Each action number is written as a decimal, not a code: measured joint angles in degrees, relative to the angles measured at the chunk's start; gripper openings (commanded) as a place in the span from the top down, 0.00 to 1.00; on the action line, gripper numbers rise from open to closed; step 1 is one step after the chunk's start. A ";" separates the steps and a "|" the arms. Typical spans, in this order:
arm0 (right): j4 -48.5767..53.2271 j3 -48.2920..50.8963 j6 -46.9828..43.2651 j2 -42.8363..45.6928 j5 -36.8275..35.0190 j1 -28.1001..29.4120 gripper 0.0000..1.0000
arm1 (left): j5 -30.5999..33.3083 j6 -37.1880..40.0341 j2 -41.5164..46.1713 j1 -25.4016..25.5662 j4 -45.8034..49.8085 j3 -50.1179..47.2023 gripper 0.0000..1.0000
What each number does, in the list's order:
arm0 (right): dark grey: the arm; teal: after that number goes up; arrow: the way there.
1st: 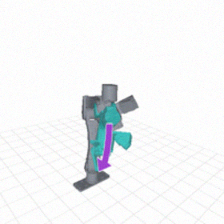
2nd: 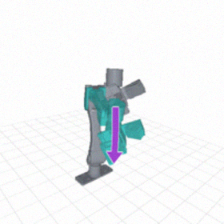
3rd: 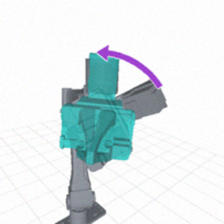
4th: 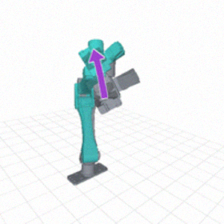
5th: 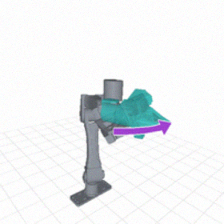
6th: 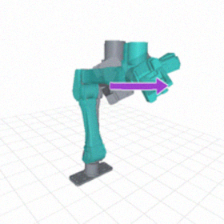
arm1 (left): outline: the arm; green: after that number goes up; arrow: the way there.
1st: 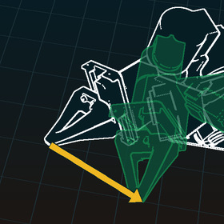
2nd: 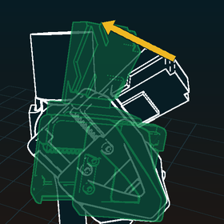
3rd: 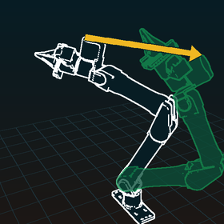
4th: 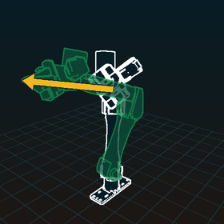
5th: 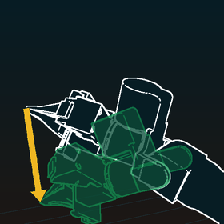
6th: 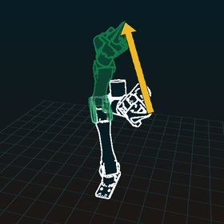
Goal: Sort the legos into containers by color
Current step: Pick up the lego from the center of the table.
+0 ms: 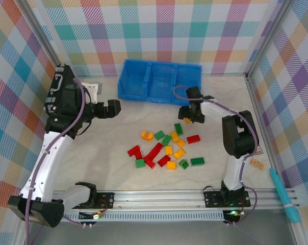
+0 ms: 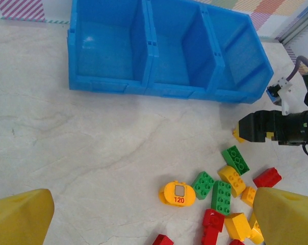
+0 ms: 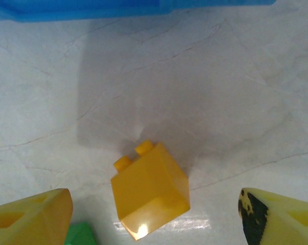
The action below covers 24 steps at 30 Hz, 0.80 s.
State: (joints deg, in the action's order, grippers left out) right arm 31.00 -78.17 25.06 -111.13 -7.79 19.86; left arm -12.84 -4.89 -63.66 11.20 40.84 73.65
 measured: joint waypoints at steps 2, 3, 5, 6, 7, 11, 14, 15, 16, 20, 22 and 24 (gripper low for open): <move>0.15 -1.07 -0.02 -0.96 -0.57 0.00 0.19 | 0.00 0.00 -0.39 0.04 0.00 0.00 0.00; 0.20 -1.60 -0.07 -1.55 -0.76 0.00 0.20 | 0.02 0.00 -0.63 0.04 0.00 0.02 0.00; 0.33 -2.32 -0.09 -2.51 -0.98 0.00 0.22 | 0.02 0.02 -1.03 0.07 0.00 0.00 0.00; 0.37 -2.47 -0.20 -2.89 -1.07 0.00 0.23 | 0.02 0.02 -1.16 0.09 0.00 0.02 0.00; 0.42 -2.60 -0.24 -3.30 -1.20 0.00 0.24 | 0.02 0.02 -1.33 0.11 0.00 0.00 0.00; 0.76 -2.64 -0.28 -4.59 -1.27 0.00 0.30 | 0.02 0.20 -1.66 0.37 0.00 0.00 0.00; 1.20 -2.80 -0.50 -5.20 -1.79 0.00 0.36 | 0.04 0.24 -1.70 0.42 0.00 0.00 0.00; 1.33 -2.95 -0.48 -5.25 -1.88 0.00 0.38 | 0.04 0.24 -1.77 0.42 -0.02 0.00 0.00; 1.38 -3.08 -0.50 -5.31 -1.86 -0.02 0.40 | 0.04 0.24 -1.90 0.42 0.00 0.02 0.00; 1.64 -3.30 -0.68 -5.57 -2.49 -0.02 0.47 | 0.28 0.42 -2.49 0.42 0.00 0.00 0.00; 1.79 -3.50 -0.83 -5.75 -2.86 -0.02 0.49 | 0.42 0.46 -2.58 0.42 0.00 0.00 0.00; 2.23 -3.87 -1.09 -6.01 -3.15 -0.02 0.52 | 0.46 0.63 -2.58 0.50 0.00 0.00 0.00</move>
State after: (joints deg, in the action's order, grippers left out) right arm 33.23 -82.04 23.97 -117.14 -10.94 19.84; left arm -12.38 -4.25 -66.24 11.70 40.84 73.65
